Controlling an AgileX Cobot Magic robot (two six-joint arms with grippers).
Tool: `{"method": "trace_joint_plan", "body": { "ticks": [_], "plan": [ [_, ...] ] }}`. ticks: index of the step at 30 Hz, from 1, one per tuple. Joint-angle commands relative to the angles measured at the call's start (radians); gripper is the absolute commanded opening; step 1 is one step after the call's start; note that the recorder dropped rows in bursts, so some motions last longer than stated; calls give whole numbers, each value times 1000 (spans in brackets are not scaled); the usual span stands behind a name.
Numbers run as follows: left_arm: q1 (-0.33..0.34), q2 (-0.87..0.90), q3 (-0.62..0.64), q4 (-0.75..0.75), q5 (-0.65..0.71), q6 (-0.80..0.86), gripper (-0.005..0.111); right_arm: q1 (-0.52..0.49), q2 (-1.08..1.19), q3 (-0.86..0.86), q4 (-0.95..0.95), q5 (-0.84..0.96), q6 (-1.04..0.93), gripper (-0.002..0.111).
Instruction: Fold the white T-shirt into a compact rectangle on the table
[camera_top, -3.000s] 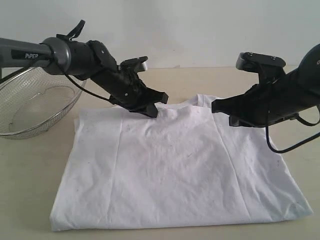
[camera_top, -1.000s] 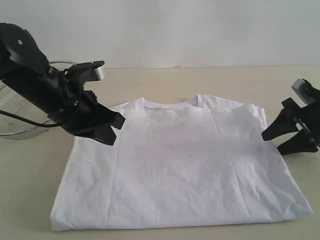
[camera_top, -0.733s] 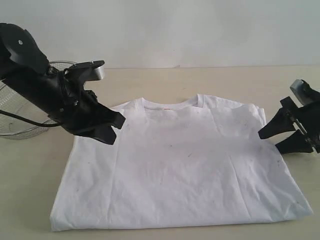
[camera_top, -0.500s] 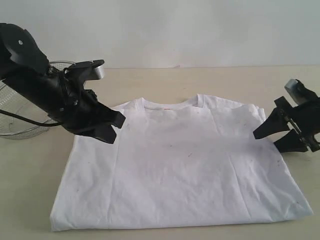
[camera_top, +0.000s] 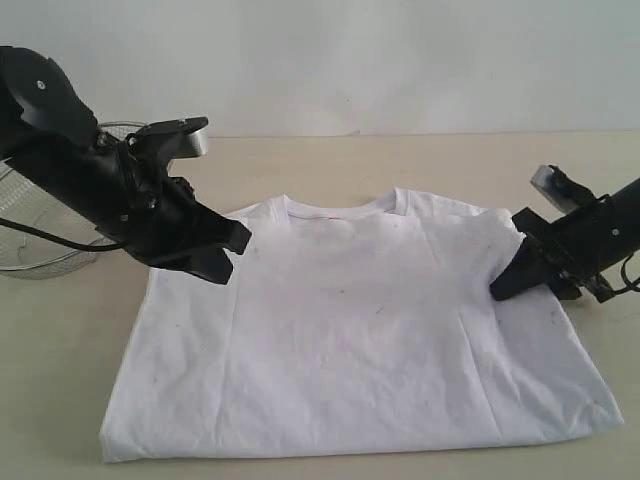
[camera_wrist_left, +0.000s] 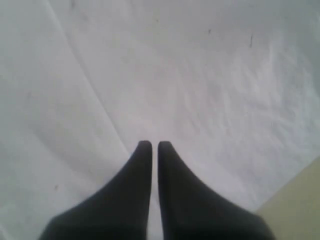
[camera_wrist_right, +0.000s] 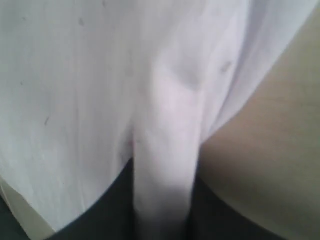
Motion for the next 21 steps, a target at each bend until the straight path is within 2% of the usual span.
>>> {"method": "trace_joint_plan", "body": {
  "ticks": [1,7,16,21],
  "plan": [
    [-4,-10,5,-6,-5,7,4,2,12,5,-32,-45,4,0],
    [-4,8,5,54,10,7,4,2,-20,5,-32,-40,12,0],
    [-4,12,3,46,-4,7,4,0,-65,5,-55,-14,54,0],
    [-4,12,3,51,12,14,4,-47,-67,5,-72,-2,80,0]
  ]
}}
